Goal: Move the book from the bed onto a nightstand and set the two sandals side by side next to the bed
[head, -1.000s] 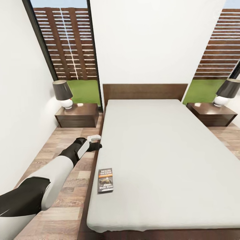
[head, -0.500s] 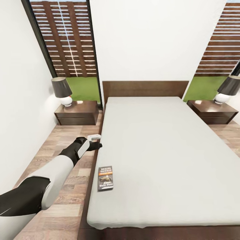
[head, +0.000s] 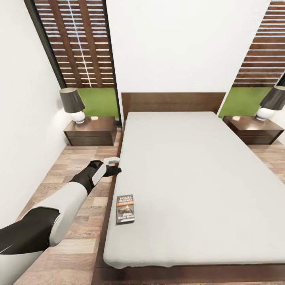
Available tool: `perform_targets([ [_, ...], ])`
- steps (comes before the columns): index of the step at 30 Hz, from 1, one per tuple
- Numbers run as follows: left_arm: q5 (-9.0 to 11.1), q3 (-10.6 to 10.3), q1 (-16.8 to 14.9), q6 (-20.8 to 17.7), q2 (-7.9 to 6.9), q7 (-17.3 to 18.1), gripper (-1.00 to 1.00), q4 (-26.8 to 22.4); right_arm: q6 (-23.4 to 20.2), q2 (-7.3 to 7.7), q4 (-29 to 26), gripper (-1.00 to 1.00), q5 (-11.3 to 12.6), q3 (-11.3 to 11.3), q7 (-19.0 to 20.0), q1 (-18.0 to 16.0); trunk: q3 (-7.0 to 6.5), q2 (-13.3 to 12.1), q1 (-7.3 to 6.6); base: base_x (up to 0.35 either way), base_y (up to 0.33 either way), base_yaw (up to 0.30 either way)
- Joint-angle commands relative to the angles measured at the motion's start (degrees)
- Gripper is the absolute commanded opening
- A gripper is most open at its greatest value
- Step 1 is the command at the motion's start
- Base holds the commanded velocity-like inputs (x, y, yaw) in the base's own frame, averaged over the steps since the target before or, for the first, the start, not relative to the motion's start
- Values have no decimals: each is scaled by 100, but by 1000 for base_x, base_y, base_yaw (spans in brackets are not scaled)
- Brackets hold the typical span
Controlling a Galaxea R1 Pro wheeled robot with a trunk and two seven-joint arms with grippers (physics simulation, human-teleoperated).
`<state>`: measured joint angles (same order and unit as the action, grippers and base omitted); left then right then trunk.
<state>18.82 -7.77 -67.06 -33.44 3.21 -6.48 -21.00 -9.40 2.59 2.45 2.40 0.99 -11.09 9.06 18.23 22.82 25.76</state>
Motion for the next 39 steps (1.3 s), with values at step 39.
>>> perform_targets([
  [39,63,-45,-381,-13,0,-54,100,-10,-221,-20,-8,100,24,4,-16,42,377,10,3,0,0,0],
])
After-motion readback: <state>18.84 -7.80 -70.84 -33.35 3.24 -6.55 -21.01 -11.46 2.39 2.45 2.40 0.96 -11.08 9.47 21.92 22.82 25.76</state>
